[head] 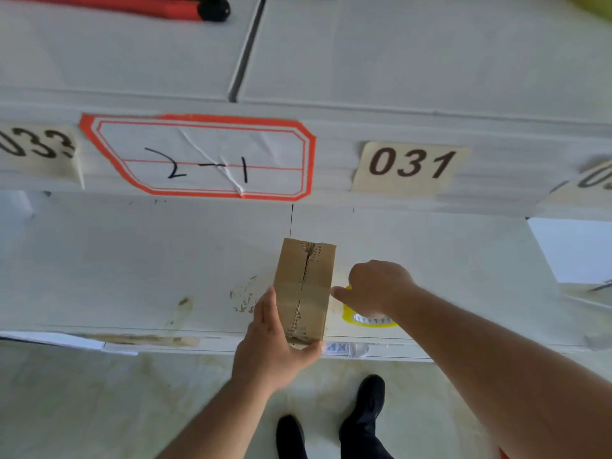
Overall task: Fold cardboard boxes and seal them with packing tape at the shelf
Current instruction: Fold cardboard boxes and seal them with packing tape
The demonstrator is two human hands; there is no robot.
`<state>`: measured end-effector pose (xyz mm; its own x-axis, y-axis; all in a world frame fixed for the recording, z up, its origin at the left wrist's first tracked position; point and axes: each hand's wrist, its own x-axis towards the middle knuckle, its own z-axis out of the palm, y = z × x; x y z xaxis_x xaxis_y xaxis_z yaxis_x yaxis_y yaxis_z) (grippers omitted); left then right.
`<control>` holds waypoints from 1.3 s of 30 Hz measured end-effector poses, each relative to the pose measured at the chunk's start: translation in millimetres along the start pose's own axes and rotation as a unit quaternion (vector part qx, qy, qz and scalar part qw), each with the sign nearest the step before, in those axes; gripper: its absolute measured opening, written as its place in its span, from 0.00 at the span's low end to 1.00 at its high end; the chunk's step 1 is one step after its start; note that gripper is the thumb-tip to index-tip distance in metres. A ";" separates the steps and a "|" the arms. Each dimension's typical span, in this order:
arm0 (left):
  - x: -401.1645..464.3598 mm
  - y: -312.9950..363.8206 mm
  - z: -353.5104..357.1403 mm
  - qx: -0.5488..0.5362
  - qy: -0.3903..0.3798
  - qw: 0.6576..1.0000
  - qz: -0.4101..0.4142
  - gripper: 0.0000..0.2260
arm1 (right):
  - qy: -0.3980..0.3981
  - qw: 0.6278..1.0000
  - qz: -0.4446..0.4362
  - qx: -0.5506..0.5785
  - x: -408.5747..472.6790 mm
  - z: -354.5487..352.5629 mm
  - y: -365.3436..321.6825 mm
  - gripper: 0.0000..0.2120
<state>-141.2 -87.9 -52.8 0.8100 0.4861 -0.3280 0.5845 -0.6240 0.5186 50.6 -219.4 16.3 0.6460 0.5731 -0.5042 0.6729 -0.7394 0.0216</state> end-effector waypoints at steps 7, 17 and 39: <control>3.2 2.0 0.3 0.006 -0.005 1.000 -0.014 0.46 | -0.002 1.000 0.006 -0.007 2.5 5.8 2.3 0.28; 7.0 2.6 -0.1 0.056 -0.027 0.998 -0.029 0.46 | -0.004 0.998 0.015 0.054 13.7 32.4 9.9 0.33; 38.2 23.3 13.5 -0.232 -0.058 0.968 -0.079 0.42 | 0.029 0.918 0.014 0.395 -20.6 -8.8 52.9 0.24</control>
<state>-96.1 -92.2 -63.9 0.7281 0.4636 -0.5049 0.6389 -0.1923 0.7448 76.0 -267.2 35.4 0.6925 0.5501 -0.4667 0.1983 -0.7671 -0.6101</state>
